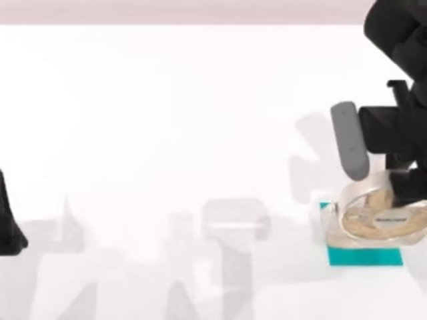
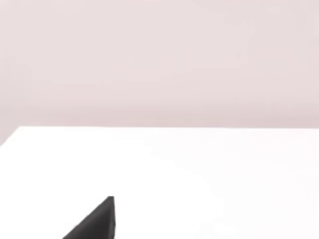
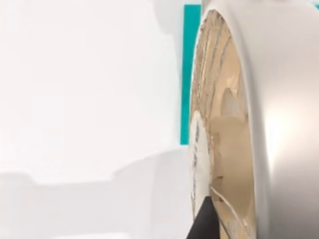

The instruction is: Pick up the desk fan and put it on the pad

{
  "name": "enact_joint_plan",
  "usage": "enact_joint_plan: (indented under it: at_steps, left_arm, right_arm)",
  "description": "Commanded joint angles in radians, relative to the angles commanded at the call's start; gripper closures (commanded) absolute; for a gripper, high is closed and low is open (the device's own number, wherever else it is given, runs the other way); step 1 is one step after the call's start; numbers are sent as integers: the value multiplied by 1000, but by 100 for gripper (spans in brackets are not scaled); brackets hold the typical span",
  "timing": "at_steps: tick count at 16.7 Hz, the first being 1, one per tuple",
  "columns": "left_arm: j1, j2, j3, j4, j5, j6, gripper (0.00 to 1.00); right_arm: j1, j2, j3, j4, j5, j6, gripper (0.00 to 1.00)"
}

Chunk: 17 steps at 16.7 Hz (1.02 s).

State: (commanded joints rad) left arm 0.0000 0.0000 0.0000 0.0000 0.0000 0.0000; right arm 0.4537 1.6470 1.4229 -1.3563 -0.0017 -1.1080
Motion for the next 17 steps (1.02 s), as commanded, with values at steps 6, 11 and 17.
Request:
enact_joint_plan:
  at_steps: [6, 11, 17]
  left_arm:
    - [0, 0, 0, 0, 0, 0, 0]
    - [0, 0, 0, 0, 0, 0, 0]
    - [0, 0, 0, 0, 0, 0, 0]
  right_arm:
    - [-7, 11, -107, 121, 0, -7, 100]
    - [-7, 11, -107, 121, 0, -7, 85]
    - [-7, 11, -107, 121, 0, -7, 40]
